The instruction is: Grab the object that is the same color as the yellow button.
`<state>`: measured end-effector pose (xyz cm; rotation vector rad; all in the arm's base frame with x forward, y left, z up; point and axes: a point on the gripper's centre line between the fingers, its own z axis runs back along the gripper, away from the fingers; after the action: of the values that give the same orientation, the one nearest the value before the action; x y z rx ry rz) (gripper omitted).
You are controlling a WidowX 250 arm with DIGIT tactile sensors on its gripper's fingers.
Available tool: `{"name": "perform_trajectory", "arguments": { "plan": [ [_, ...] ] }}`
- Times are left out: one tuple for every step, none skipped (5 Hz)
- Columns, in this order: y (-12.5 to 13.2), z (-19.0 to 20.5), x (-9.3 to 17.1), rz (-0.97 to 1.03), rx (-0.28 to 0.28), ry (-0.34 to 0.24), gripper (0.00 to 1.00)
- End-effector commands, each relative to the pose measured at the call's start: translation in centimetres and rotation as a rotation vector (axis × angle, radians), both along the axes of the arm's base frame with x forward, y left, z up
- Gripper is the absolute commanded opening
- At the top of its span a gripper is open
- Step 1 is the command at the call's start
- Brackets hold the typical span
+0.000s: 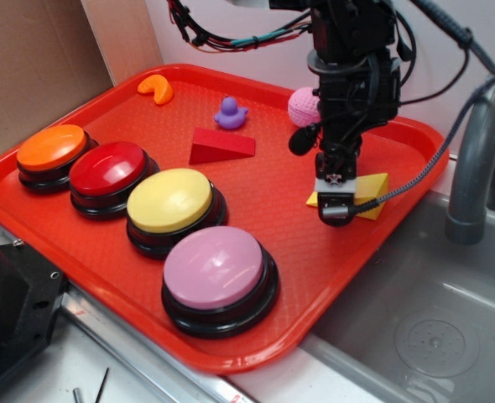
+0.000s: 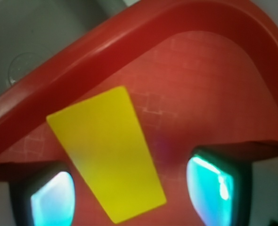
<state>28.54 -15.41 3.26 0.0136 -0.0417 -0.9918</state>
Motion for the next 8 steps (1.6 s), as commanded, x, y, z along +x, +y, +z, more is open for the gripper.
{"name": "perform_trajectory", "arguments": {
  "plan": [
    [-2.4,0.6,-0.4,-0.038,0.004,-0.047,1.0],
    [-2.6,0.2,-0.2,-0.024,0.028,-0.038,0.07],
    [-2.6,0.1,-0.1,-0.016,0.02,-0.016,0.0],
    [-2.6,-0.2,-0.1,-0.009,0.027,-0.007,0.0],
    [-2.1,0.4,-0.2,0.006,0.078,-0.023,0.0],
    [0.3,3.8,-0.6,0.203,0.101,-0.038,0.0],
    [2.2,6.5,-0.8,0.326,0.117,-0.052,0.0],
    [4.4,10.0,-1.5,0.531,0.146,-0.019,0.0]
  ]
}}
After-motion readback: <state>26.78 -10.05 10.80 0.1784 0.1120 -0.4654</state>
